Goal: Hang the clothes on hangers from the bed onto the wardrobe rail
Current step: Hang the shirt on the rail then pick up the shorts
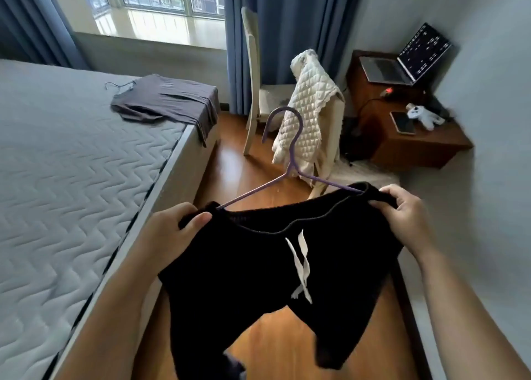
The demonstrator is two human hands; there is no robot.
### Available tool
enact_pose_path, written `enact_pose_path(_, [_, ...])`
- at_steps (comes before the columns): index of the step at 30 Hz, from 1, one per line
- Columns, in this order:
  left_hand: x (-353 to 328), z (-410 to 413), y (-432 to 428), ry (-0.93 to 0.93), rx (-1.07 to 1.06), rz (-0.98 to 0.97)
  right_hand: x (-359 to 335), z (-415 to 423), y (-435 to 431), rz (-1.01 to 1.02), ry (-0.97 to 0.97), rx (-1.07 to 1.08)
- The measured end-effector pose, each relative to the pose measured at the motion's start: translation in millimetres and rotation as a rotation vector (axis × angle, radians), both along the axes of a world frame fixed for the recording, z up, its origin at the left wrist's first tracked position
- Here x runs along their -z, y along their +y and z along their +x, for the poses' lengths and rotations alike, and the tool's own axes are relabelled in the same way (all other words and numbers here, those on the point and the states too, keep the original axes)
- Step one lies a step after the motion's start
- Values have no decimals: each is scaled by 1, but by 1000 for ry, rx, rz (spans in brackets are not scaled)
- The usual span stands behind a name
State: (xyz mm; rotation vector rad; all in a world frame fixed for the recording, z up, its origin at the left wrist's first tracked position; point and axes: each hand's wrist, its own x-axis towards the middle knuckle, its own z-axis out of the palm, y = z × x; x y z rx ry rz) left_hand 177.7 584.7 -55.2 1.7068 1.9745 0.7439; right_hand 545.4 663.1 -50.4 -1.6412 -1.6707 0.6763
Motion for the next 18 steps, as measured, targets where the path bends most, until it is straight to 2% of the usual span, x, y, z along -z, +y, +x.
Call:
enact_pose_path(5, [11, -34, 64, -15, -81, -44, 5, -40, 98, -15, -24, -93])
enact_pose_path(10, [35, -82, 144, -133, -251, -50, 2, -109, 219, -21, -119, -213])
enact_pose_path(18, [34, -168, 245, -98, -581, 18, 13, -232, 382, -83, -210, -473])
